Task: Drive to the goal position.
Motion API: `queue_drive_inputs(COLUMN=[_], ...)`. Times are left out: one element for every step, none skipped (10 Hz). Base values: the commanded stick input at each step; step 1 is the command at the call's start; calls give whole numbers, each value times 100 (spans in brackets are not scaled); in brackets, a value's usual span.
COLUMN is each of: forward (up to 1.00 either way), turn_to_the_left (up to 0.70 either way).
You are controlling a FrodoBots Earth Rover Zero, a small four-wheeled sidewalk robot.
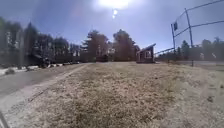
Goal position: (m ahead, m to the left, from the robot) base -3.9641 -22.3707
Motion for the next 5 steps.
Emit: queue_drive_inputs(forward=[70,60,10,5,5], turn_to_the_left=[3,3,1,3,5])
